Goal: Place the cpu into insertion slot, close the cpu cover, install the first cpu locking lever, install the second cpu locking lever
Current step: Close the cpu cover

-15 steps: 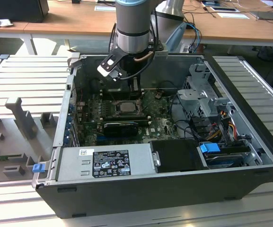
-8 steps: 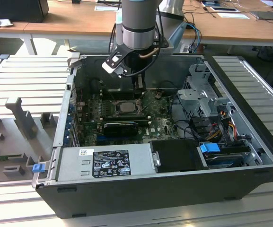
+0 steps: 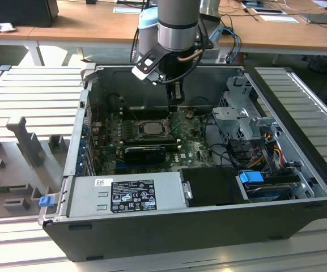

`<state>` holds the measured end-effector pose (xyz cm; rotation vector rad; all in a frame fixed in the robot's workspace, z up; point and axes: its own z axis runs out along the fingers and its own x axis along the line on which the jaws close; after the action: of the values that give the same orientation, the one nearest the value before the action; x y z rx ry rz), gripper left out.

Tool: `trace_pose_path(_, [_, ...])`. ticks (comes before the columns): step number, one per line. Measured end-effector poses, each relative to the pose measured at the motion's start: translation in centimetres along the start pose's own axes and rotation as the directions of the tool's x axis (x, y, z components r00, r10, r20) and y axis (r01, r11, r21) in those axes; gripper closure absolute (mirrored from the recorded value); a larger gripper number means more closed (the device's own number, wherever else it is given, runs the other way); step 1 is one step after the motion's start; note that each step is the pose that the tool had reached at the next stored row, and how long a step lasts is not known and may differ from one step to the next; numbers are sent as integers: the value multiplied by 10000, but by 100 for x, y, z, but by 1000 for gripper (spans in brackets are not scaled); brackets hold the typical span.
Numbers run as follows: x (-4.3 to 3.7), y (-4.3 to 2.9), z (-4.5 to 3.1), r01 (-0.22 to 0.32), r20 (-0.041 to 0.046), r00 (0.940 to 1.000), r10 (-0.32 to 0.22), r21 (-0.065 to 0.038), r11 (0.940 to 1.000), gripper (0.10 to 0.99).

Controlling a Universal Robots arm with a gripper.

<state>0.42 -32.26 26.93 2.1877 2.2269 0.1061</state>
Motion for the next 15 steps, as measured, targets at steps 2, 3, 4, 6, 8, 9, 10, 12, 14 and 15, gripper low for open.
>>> trace_pose_path(2, [-2, 154, 9, 0, 1, 10000, 0, 34, 10000, 980])
trace_pose_path(3, [-3, 195, 12, -1, 0, 10000, 1, 37, 10000, 980])
trace_pose_path(4, [-5, 267, 16, -1, 1, 10000, 1, 42, 10000, 980])
trace_pose_path(6, [-6, 357, 24, 30, -2, 10000, -30, 43, 10000, 980])
trace_pose_path(8, [-8, 404, 42, 46, 3, 10000, -46, 44, 10000, 980])
trace_pose_path(9, [-9, 411, 59, 47, 9, 10000, -47, 45, 10000, 980])
trace_pose_path(10, [-9, 423, 84, 45, 9, 10000, -45, 44, 10000, 980])
trace_pose_path(12, [-10, 454, 112, 45, 9, 10000, -45, 44, 10000, 980])
trace_pose_path(14, [-12, 475, 153, 46, 9, 10000, -46, 45, 10000, 980])
trace_pose_path(15, [-13, 474, 188, 45, 8, 10000, -45, 47, 10000, 980])
